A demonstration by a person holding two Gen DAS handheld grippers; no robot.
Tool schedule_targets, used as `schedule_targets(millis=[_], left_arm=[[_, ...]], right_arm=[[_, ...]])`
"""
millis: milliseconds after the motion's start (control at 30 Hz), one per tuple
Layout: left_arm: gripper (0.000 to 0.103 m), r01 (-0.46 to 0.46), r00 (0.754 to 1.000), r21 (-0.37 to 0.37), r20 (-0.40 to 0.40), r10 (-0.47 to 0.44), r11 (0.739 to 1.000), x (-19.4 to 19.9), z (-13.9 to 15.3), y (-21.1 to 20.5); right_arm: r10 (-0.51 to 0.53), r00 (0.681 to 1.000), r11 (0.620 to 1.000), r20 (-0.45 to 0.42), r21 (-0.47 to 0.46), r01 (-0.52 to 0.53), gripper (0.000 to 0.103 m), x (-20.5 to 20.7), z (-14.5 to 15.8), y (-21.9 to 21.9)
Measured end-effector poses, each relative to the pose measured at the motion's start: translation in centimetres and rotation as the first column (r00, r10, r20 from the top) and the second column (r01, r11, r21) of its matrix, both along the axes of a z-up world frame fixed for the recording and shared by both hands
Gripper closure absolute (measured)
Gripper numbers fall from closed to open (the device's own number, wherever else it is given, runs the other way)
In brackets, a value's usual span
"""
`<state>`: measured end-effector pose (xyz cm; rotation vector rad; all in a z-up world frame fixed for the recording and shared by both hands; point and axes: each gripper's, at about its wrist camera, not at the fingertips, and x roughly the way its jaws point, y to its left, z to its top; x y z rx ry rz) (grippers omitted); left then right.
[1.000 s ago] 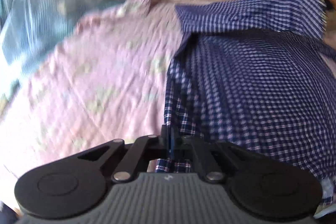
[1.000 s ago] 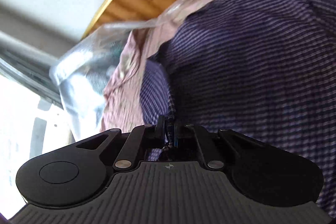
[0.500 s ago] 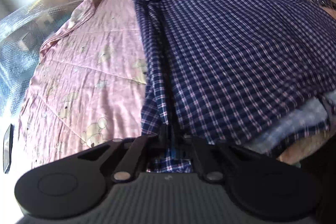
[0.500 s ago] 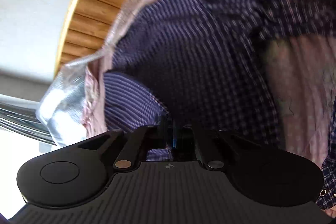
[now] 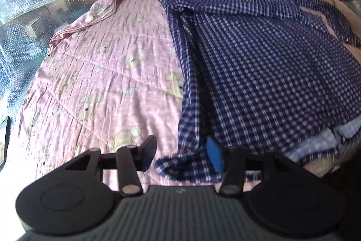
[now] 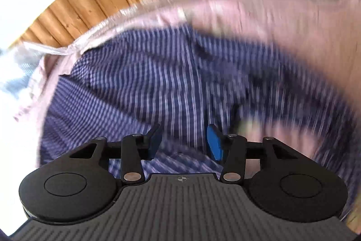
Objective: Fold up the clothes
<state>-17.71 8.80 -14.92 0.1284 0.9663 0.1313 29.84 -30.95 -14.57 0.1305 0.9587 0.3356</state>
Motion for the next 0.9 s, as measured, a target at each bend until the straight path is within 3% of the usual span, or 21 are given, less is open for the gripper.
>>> schedule_targets(millis=[67,133,267,367,433,467,533,567,600,667,733,833,867,900], left_arm=[[0.048,0.005,1.0,-0.028,0.022,-0.004,1.0,0.5,0.0,0.4],[0.048,0.018,0.999,-0.06,0.038,-0.015,0.998,1.2,-0.4,0.8],[0.049,0.018,0.999,-0.137,0.043,-0.012,0.99,1.6,-2.0,1.7],[0.051,-0.02,0.999,-0.186,0.036,0.028,0.982,1.1,-3.2,2.4],[0.056,-0.05,0.998,-0.221,0.024,0.057,0.974,0.7,-3.8,2.9],[0.058,-0.064,0.997,-0.239,0.018,0.07,0.969,0.5,-4.0,3.1],[0.063,-0.097,0.994,-0.268,0.013,0.104,0.959,0.1,-4.1,3.5],[0.074,-0.119,0.992,-0.277,0.009,0.126,0.953,0.0,-4.1,3.6],[0.088,-0.151,0.988,-0.277,-0.004,0.156,0.949,-0.1,-4.1,3.9],[0.096,-0.212,0.977,-0.282,-0.025,0.213,0.936,-0.2,-3.9,4.2],[0.097,-0.258,0.966,-0.28,-0.042,0.256,0.925,0.0,-3.7,4.1],[0.096,-0.274,0.962,-0.238,-0.058,0.268,0.932,0.5,-3.6,3.4],[0.094,-0.283,0.959,-0.231,-0.067,0.275,0.931,0.5,-3.5,3.4],[0.091,-0.29,0.957,-0.223,-0.074,0.281,0.931,0.5,-3.3,3.4]], right_arm=[[0.088,0.993,0.996,0.072,-0.003,-0.088,0.053,0.6,2.0,3.6],[0.225,0.97,0.972,0.087,0.046,-0.229,0.051,2.2,3.0,8.8],[0.473,0.873,0.87,0.118,0.092,-0.483,0.035,6.0,3.6,20.8],[0.553,0.832,0.832,0.035,0.04,-0.554,0.025,8.7,0.4,27.3],[0.599,0.801,0.801,-0.025,0.007,-0.599,0.025,10.5,-1.8,31.6],[0.62,0.783,0.784,-0.055,-0.008,-0.621,0.026,11.3,-2.9,33.8],[0.657,0.745,0.747,-0.117,-0.036,-0.664,0.046,13.1,-5.1,38.1],[0.673,0.725,0.727,-0.148,-0.048,-0.685,0.085,14.0,-6.2,40.2],[0.679,0.723,0.725,-0.129,-0.036,-0.688,0.103,14.4,-5.9,40.4],[0.687,0.722,0.724,-0.082,-0.008,-0.69,0.103,15.1,-5.0,40.4],[0.642,0.766,0.767,-0.014,0.022,-0.642,0.103,16.2,-3.6,40.1],[0.643,0.766,0.765,-0.027,-0.022,-0.643,0.103,15.9,-4.5,40.6],[0.645,0.763,0.762,-0.038,-0.035,-0.646,0.099,15.4,-5.0,40.5],[0.644,0.763,0.763,-0.055,-0.026,-0.646,0.084,15.3,-5.4,40.2]])
